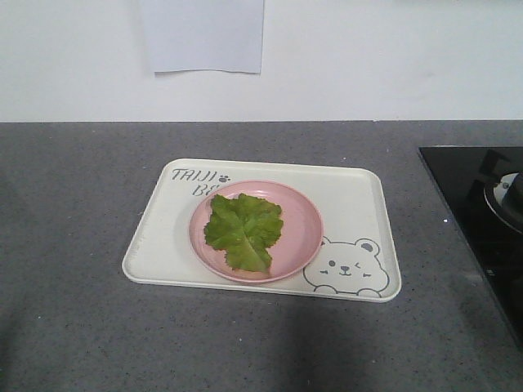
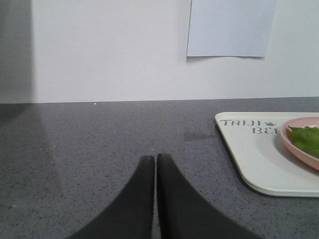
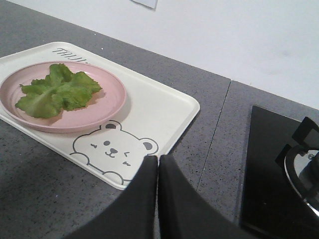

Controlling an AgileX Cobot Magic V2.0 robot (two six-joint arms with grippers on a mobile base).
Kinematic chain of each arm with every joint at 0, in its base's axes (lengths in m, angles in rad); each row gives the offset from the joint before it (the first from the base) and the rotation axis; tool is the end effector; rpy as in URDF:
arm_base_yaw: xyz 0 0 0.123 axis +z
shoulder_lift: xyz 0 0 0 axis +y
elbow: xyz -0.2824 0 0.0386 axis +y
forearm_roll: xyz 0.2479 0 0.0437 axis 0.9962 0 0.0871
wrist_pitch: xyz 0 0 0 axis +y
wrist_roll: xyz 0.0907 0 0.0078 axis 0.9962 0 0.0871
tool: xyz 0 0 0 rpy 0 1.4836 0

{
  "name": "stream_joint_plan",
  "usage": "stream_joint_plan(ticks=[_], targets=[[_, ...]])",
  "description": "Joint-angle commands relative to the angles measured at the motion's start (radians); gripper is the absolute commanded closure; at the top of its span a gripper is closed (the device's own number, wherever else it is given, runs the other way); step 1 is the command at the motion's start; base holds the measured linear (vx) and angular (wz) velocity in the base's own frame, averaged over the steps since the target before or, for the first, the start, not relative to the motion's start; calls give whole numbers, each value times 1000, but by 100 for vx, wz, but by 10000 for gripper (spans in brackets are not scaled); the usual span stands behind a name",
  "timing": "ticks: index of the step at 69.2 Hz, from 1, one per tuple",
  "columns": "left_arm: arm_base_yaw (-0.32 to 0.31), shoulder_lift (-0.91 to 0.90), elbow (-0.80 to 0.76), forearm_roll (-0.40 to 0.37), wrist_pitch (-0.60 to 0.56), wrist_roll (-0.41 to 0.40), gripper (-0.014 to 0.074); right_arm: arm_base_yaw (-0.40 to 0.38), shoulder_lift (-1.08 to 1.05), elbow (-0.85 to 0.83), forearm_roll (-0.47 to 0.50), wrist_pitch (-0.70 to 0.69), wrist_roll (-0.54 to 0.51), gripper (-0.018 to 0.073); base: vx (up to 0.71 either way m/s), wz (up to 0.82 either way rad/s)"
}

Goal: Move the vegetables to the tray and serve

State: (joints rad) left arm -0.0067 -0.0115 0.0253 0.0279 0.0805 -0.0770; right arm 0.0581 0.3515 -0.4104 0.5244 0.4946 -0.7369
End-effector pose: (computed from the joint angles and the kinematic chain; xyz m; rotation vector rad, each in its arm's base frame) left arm 0.0567 -0.0002 0.1979 -0.0353 1.5776 -0.0420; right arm 0.0763 0.0262 0.2892 -0.4614 1.7953 0.0787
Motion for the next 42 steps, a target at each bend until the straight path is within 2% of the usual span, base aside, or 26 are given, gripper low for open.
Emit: stream_joint_plan(ticks=[1, 42], targets=[[1, -14, 25, -1, -69, -18, 602, 0, 7, -28, 14, -58, -9, 565, 0, 0], [1, -14, 25, -1, -65, -17, 602, 0, 7, -28, 14, -57, -9, 565, 0, 0]])
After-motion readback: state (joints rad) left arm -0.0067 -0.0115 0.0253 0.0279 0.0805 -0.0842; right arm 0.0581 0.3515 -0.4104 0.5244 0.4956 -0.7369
